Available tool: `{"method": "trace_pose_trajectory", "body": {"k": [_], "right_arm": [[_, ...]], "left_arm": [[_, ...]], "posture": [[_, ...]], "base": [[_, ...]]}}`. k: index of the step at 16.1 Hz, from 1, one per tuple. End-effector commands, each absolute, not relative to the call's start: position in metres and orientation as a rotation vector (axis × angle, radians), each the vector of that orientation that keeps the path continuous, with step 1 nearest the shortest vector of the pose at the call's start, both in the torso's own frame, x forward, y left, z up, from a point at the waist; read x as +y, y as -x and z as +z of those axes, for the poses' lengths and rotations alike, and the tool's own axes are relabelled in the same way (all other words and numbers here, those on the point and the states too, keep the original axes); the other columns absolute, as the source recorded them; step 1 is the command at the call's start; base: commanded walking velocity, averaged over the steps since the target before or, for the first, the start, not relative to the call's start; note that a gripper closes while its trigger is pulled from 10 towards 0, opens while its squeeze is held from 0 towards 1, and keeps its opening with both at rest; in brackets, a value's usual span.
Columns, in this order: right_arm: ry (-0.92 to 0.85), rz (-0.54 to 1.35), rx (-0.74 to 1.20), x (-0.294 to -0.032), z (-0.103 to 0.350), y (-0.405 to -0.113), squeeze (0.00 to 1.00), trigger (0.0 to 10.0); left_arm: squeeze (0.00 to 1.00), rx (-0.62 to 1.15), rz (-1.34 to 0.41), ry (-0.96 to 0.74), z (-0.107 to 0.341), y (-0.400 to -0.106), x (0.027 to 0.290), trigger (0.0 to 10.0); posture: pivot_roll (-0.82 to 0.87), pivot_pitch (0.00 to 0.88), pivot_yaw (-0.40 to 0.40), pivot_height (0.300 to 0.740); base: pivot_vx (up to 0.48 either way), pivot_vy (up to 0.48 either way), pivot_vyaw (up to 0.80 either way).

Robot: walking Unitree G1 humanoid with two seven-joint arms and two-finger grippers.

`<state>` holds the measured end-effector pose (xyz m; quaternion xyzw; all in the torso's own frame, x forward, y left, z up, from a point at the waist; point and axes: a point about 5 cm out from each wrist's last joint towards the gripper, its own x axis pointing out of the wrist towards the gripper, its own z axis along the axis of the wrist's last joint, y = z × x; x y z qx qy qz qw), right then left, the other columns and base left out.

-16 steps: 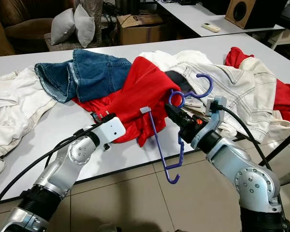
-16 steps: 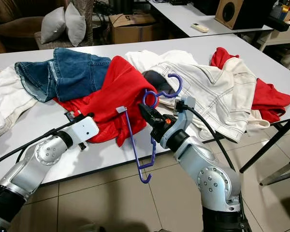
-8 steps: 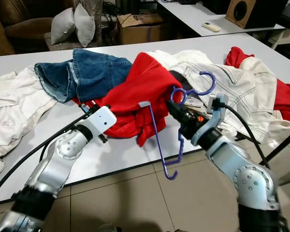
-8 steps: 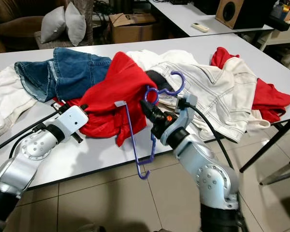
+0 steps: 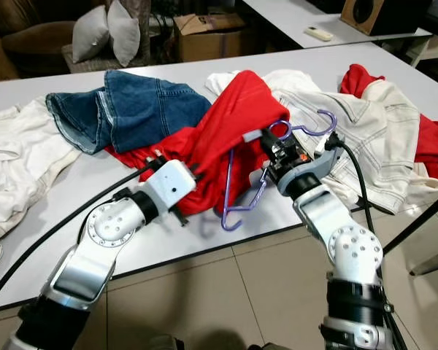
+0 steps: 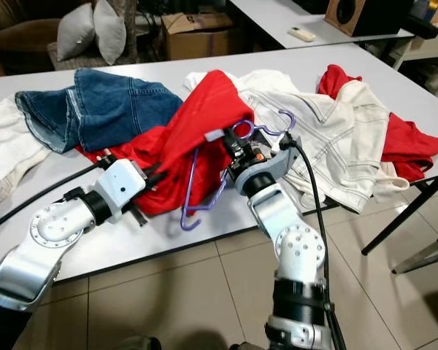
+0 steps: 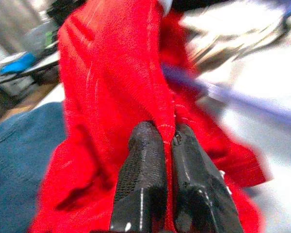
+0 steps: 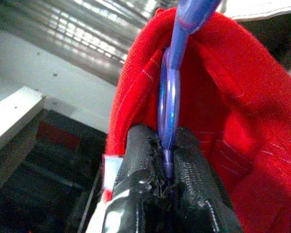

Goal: Hang hanger

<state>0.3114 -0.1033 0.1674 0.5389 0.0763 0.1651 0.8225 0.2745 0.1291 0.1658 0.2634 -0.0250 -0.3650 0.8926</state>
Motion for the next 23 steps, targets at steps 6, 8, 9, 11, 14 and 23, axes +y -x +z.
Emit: {"method": "trace_pose_trajectory", "body": {"k": [6,8,9,11,14,23], "right_arm": [[-1.324,0.329,0.122,-0.077,0.183,-0.331,0.0,10.0],[-1.354,0.347,0.122,-0.071,0.186,-0.332,0.0,10.0],[-1.351,0.355,0.122,-0.069,0.187,-0.332,0.0,10.0],[-1.303,0.38,0.14,-0.061,0.186,-0.33,0.0,10.0],[-1.212,0.429,0.168,-0.051,0.183,-0.325,0.0,10.0],[-1.301,0.383,0.054,-0.09,0.189,-0.316,0.0,10.0]], "left_arm": [[0.0,0.164,-1.153,-0.405,0.172,-0.24,0.126,0.0],[0.0,0.25,-1.233,-0.379,0.169,-0.232,0.125,0.0],[0.0,0.253,-1.245,-0.374,0.169,-0.231,0.124,0.0],[0.0,0.224,-1.259,-0.288,0.176,-0.235,0.113,0.0],[0.0,0.153,-1.225,-0.157,0.192,-0.249,0.098,0.0],[1.0,0.184,-1.159,-0.072,0.211,-0.258,0.092,10.0]], "posture": [[0.02,0.063,-0.026,0.74],[0.02,0.062,-0.027,0.74],[0.02,0.061,-0.028,0.74],[0.02,0.062,-0.027,0.74],[0.02,0.061,-0.023,0.74],[0.04,0.02,0.034,0.74]], "base": [[0.0,0.0,0.0],[0.0,0.0,0.0],[0.0,0.0,0.0],[0.0,0.0,0.0],[0.0,0.0,0.0],[0.0,0.0,0.0]]}}
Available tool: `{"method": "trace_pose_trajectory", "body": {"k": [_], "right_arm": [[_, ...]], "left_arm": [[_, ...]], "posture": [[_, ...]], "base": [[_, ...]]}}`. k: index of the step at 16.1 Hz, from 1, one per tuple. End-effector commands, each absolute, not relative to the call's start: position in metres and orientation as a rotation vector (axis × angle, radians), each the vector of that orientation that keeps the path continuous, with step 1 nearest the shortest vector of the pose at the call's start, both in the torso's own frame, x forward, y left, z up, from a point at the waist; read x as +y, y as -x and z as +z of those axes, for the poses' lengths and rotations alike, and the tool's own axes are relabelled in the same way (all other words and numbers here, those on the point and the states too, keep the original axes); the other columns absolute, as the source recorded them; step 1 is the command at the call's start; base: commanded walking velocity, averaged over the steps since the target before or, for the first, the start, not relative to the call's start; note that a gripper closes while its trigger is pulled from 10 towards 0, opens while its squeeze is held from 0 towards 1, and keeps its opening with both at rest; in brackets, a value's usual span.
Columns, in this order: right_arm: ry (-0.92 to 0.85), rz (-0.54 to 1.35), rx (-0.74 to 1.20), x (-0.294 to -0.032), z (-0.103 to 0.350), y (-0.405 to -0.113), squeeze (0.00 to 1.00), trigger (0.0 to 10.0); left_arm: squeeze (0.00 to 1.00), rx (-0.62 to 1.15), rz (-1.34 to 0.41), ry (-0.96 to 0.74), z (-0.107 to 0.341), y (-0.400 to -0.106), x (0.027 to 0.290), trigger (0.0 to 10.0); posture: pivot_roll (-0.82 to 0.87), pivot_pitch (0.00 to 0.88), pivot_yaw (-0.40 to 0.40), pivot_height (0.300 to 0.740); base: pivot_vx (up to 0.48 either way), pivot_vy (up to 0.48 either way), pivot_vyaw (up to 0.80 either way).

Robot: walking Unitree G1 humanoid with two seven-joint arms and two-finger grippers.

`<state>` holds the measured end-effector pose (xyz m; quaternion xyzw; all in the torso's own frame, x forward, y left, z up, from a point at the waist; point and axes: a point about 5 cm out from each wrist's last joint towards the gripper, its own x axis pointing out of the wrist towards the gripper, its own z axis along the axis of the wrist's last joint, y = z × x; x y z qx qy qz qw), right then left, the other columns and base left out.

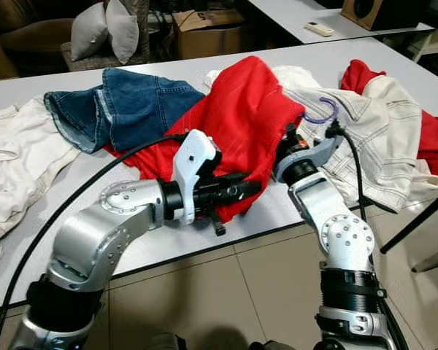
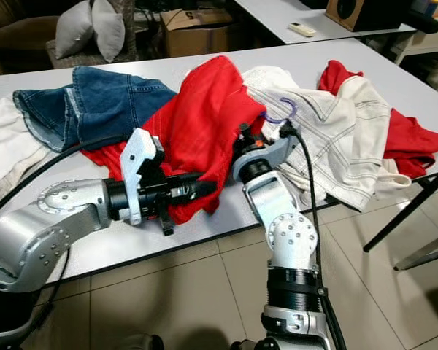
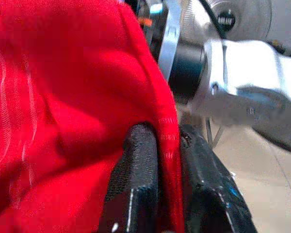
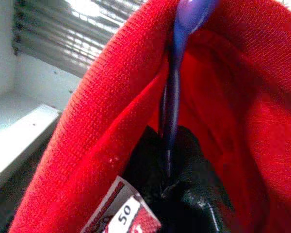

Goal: Hang hanger

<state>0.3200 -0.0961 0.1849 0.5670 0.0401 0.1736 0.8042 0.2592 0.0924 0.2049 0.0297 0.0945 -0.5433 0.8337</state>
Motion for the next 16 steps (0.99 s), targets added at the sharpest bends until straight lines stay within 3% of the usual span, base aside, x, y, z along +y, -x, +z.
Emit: {"method": "trace_pose_trajectory", "body": {"k": [1,3,7,10,13,14,15,16], "right_arm": [[-1.308,0.375,0.05,-0.091,0.189,-0.316,0.0,10.0],[-1.277,0.338,0.049,-0.098,0.185,-0.319,0.0,10.0],[-1.278,0.318,0.062,-0.096,0.18,-0.326,0.0,10.0],[-1.292,0.317,0.064,-0.093,0.183,-0.336,0.0,10.0],[-1.289,0.358,0.071,-0.089,0.19,-0.346,0.0,10.0],[-1.29,0.365,0.069,-0.088,0.191,-0.347,0.0,10.0],[-1.297,0.377,0.061,-0.088,0.193,-0.347,0.0,10.0],[-1.299,0.381,0.058,-0.088,0.192,-0.347,0.0,10.0]], "left_arm": [[1.0,0.19,-1.161,-0.078,0.211,-0.258,0.094,10.0],[1.0,0.208,-1.196,-0.103,0.217,-0.254,0.105,10.0],[1.0,0.155,-1.174,0.014,0.237,-0.258,0.108,10.0],[1.0,0.207,-1.043,-0.146,0.227,-0.267,0.135,10.0],[1.0,0.188,-0.939,-0.174,0.207,-0.26,0.157,10.0],[0.62,0.202,-0.91,-0.185,0.197,-0.261,0.158,10.0],[0.0,0.223,-0.941,-0.143,0.184,-0.26,0.152,10.0],[0.0,0.222,-0.965,-0.057,0.178,-0.258,0.146,10.0]], "posture": [[0.04,0.02,0.034,0.74],[0.05,0.012,0.035,0.74],[0.05,0.0,0.041,0.74],[0.05,0.004,0.025,0.74],[0.08,0.017,-0.009,0.74],[0.08,0.011,-0.002,0.74],[0.07,0.011,0.008,0.74],[0.07,0.018,0.011,0.74]], "base": [[0.0,0.0,0.0],[0.0,0.0,0.0],[0.0,0.0,0.0],[0.0,0.0,0.0],[0.0,0.0,0.0],[0.0,0.0,0.0],[0.0,0.0,0.0],[0.0,0.0,0.0]]}}
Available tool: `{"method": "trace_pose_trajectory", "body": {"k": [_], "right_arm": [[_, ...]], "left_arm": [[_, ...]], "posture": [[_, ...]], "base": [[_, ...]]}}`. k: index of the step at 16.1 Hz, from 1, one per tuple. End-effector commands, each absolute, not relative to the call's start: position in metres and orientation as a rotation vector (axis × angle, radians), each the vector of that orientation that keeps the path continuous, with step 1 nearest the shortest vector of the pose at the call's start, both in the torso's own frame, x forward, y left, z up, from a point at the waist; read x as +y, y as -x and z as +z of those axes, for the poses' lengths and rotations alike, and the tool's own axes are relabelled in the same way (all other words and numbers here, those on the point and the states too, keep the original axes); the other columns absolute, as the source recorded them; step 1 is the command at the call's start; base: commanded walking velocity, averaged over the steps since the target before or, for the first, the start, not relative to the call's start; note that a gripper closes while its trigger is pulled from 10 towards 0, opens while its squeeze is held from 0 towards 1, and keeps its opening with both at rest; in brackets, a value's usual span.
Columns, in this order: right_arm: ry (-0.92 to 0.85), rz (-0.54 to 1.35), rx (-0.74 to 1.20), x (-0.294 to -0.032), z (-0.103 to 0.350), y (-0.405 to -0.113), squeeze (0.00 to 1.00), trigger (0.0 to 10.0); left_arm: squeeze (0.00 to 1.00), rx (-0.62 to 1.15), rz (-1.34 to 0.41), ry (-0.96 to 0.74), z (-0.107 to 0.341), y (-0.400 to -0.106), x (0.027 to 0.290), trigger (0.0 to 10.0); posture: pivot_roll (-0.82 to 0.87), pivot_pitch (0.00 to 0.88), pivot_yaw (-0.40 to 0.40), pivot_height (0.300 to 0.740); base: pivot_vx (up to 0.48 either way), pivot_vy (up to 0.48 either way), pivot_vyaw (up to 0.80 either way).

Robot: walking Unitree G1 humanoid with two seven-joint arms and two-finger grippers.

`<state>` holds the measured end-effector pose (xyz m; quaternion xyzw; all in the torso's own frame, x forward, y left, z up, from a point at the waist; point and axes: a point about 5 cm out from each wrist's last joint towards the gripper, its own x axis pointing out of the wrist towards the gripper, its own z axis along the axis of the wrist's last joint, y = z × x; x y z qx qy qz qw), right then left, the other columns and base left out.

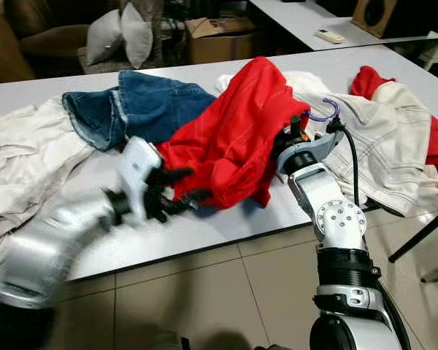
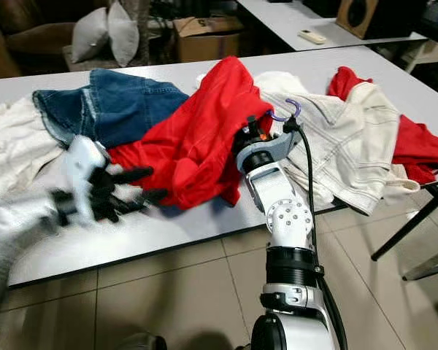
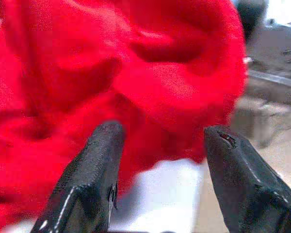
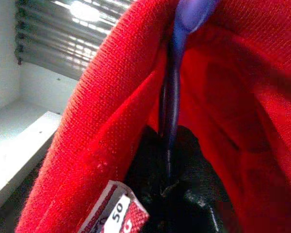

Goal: Hang hanger

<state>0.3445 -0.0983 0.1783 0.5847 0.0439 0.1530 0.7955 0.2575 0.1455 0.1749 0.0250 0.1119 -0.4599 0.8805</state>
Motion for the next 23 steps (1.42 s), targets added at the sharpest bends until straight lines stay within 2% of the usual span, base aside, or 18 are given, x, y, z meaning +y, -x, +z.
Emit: {"method": "trace_pose_trajectory", "body": {"k": [1,4,5,6,7,12,19,22,23], "right_arm": [[-1.29,0.367,0.062,-0.089,0.19,-0.346,0.0,10.0],[-1.297,0.374,0.059,-0.089,0.19,-0.346,0.0,10.0],[-1.298,0.37,0.058,-0.089,0.189,-0.347,0.0,10.0],[-1.297,0.367,0.057,-0.089,0.189,-0.346,0.0,10.0],[-1.296,0.365,0.057,-0.089,0.188,-0.346,0.0,10.0],[-1.286,0.365,0.056,-0.091,0.191,-0.349,0.0,10.0],[-1.299,0.332,0.047,-0.094,0.192,-0.355,0.0,10.0],[-1.322,0.296,0.043,-0.096,0.192,-0.36,0.0,10.0],[-1.324,0.285,0.044,-0.096,0.192,-0.363,0.0,10.0]], "left_arm": [[0.0,0.225,-0.98,-0.041,0.174,-0.257,0.14,10.0],[0.0,0.212,-0.927,-0.064,0.164,-0.26,0.128,10.0],[0.0,0.168,-0.907,0.046,0.167,-0.261,0.126,7.9],[0.0,0.146,-0.914,0.111,0.168,-0.259,0.126,1.6],[0.0,0.14,-0.931,0.129,0.167,-0.256,0.126,0.0],[0.0,0.169,-0.958,0.103,0.157,-0.254,0.116,0.0],[0.0,0.1,-0.958,0.1,0.163,-0.256,0.115,0.0],[0.0,0.082,-1.052,0.123,0.173,-0.247,0.115,0.0],[0.0,0.077,-1.138,0.189,0.184,-0.238,0.112,0.0]], "posture": [[0.08,0.027,0.009,0.74],[0.08,0.038,0.021,0.74],[0.08,0.041,0.023,0.74],[0.08,0.042,0.022,0.74],[0.08,0.041,0.02,0.74],[0.06,0.037,0.014,0.74],[0.07,0.036,0.008,0.74],[0.08,0.036,0.006,0.74],[0.08,0.035,0.006,0.74]], "base": [[0.0,0.0,0.0],[0.0,0.0,0.0],[0.0,0.0,0.0],[0.0,0.0,0.0],[0.0,0.0,0.0],[0.0,0.0,0.0],[0.0,0.0,0.0],[0.0,0.0,0.0],[0.0,0.0,0.0]]}}
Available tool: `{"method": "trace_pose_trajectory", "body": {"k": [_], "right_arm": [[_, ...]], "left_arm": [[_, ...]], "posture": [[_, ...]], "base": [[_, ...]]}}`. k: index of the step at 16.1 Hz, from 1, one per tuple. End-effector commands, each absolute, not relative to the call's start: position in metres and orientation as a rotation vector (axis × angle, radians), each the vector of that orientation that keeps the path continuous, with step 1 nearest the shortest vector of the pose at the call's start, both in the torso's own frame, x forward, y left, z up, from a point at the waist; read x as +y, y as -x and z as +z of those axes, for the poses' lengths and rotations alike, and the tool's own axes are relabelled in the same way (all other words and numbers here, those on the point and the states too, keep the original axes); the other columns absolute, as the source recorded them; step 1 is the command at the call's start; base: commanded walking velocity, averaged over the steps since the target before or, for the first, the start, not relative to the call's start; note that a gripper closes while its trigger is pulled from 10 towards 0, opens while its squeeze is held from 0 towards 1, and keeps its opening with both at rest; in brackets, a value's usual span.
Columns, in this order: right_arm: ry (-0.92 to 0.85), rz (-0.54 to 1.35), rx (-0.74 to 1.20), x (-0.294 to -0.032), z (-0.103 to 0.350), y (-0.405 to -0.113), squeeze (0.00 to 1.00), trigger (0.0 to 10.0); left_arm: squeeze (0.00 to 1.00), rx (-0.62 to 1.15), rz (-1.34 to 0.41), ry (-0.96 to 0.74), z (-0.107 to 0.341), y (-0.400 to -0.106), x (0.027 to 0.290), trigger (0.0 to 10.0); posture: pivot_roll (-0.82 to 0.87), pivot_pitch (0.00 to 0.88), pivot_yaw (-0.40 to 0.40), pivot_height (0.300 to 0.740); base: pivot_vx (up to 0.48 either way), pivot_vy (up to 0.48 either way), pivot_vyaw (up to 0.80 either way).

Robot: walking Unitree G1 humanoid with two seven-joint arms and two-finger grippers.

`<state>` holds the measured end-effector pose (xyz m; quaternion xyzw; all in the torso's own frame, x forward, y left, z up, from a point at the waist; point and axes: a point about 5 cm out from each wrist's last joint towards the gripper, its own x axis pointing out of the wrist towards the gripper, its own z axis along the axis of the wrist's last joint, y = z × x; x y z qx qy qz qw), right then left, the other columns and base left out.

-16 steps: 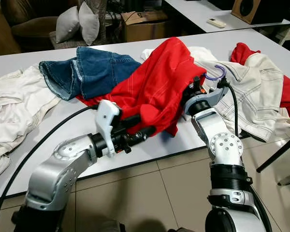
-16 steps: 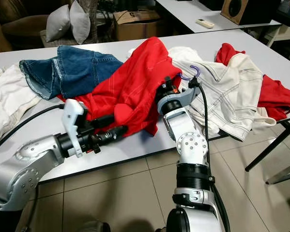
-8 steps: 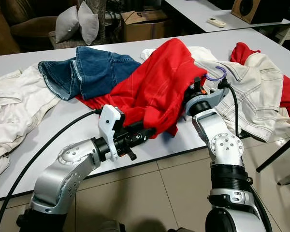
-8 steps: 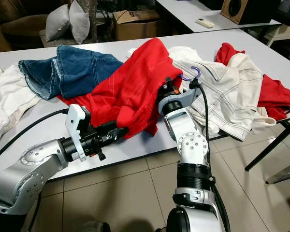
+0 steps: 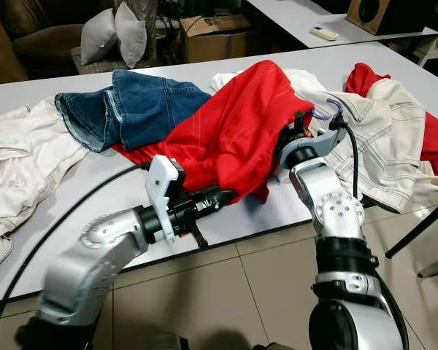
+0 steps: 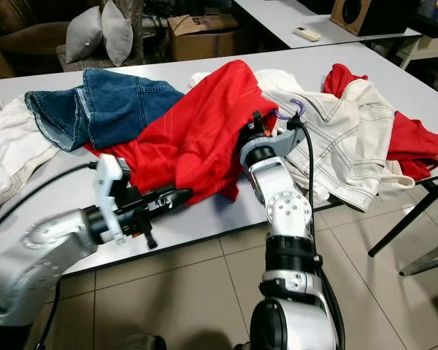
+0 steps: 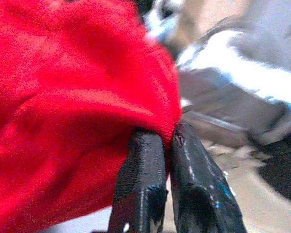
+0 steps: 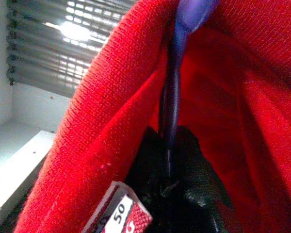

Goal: Hang hanger

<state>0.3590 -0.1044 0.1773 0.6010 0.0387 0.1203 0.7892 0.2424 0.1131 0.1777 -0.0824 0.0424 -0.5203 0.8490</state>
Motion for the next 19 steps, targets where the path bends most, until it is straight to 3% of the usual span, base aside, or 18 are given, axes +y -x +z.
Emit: {"method": "trace_pose_trajectory", "body": {"k": [1,5,7,8,9,10,12,16,18,19], "right_arm": [[-1.331,0.281,0.044,-0.095,0.192,-0.364,0.0,10.0],[-1.352,0.306,0.044,-0.087,0.197,-0.366,0.0,10.0],[-1.354,0.324,0.03,-0.086,0.202,-0.365,0.0,10.0],[-1.366,0.327,0.023,-0.088,0.203,-0.364,0.0,10.0],[-1.347,0.337,0.014,-0.091,0.205,-0.362,0.0,10.0],[-1.309,0.361,0.005,-0.093,0.207,-0.359,0.0,10.0],[-1.25,0.422,-0.008,-0.095,0.21,-0.35,0.0,10.0],[-1.175,0.501,-0.065,-0.108,0.219,-0.322,0.0,10.0],[-1.162,0.601,-0.093,-0.119,0.23,-0.294,0.0,10.0],[-1.152,0.632,-0.098,-0.121,0.232,-0.287,0.0,10.0]], "left_arm": [[0.0,0.096,-1.211,0.2,0.188,-0.231,0.108,0.0],[0.0,0.186,-1.09,-0.091,0.162,-0.246,0.104,0.0],[0.0,0.213,-1.105,-0.108,0.161,-0.243,0.098,0.0],[0.0,0.223,-1.141,-0.084,0.162,-0.239,0.096,10.0],[0.44,0.235,-1.188,-0.082,0.162,-0.233,0.099,10.0],[1.0,0.259,-1.203,-0.082,0.161,-0.228,0.107,10.0],[1.0,0.299,-1.169,-0.091,0.164,-0.22,0.128,10.0],[1.0,0.343,-1.136,0.065,0.172,-0.193,0.168,10.0],[0.57,0.276,-0.875,0.164,0.168,-0.204,0.19,10.0],[0.58,0.262,-0.799,0.181,0.167,-0.209,0.195,10.0]], "posture": [[0.09,0.035,0.005,0.74],[0.08,0.037,0.005,0.74],[0.07,0.039,0.011,0.74],[0.06,0.039,0.013,0.74],[0.06,0.04,0.016,0.74],[0.05,0.04,0.02,0.74],[0.05,0.037,0.023,0.74],[0.06,0.031,0.023,0.74],[0.07,0.032,0.015,0.74],[0.07,0.032,0.015,0.74]], "base": [[0.0,0.0,0.0],[0.0,0.0,0.0],[0.0,0.0,0.0],[0.0,0.0,0.0],[0.0,0.0,0.0],[0.0,0.0,0.0],[0.0,0.0,0.4],[0.0,0.0,0.8],[0.0,0.0,0.8],[0.0,0.0,0.8]]}}
